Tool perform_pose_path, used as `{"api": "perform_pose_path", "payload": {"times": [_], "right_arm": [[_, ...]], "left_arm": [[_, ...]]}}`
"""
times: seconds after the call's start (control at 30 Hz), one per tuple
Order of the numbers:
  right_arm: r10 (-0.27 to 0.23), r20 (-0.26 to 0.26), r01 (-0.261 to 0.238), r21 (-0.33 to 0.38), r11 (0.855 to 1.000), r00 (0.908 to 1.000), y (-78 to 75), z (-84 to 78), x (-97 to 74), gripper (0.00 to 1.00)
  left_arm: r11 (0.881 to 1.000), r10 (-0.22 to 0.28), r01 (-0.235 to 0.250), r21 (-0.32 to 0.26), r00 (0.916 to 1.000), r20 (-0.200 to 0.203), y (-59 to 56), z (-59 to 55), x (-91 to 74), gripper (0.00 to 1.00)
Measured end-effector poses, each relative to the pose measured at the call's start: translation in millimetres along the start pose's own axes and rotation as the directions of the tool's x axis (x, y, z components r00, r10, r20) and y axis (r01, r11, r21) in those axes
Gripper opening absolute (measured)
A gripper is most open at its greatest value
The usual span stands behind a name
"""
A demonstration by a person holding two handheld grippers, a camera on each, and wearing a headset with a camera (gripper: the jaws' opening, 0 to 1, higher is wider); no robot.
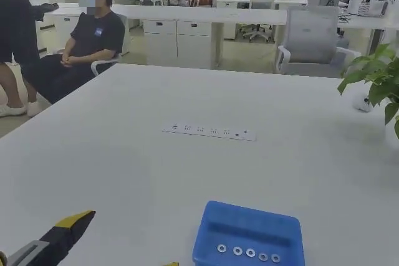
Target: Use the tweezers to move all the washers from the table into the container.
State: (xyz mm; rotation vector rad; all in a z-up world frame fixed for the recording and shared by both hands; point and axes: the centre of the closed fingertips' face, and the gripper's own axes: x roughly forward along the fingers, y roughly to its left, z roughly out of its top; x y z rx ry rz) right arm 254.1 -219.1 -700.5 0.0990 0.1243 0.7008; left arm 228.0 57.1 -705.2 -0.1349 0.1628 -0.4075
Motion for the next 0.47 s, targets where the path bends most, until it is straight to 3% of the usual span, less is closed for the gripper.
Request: {"api": "perform_pose_path", "payload": {"times": [0.47], "right_arm": [[-0.032, -0.022, 0.032, 0.000, 0.999, 0.9993, -10.1, -8.8, -2.1, 0.99]], "left_arm": [[0.999, -0.025, 0.026, 0.025, 0.9995, -0.019, -11.6, -0.9, 5.4, 0.94]]}}
